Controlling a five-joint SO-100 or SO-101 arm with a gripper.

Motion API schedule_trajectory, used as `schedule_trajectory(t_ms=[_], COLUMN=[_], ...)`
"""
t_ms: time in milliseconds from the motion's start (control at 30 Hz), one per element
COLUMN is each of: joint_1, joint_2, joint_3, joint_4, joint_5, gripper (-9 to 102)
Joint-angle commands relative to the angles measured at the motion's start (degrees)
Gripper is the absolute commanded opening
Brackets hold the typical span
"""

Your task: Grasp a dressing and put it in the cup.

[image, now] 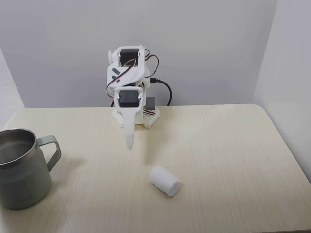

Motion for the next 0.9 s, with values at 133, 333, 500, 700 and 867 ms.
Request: schedule_trajectory(t_ms=[133, 333, 500, 700, 867], joint_1=[-7.6, -9.9, -10.5, -10.8, -12.6], joint_2=[7.2, 32.8, 51.7, 68.4, 85.6], joint_3=[18.7, 38.9, 56.6, 73.2, 88.2], joint_4=[8.7, 13.7, 22.9, 33.6, 45.6], joint_5=[-14.7, -30.8, -46.6, -67.0, -78.7], gripper=[2, 2, 5, 12, 16])
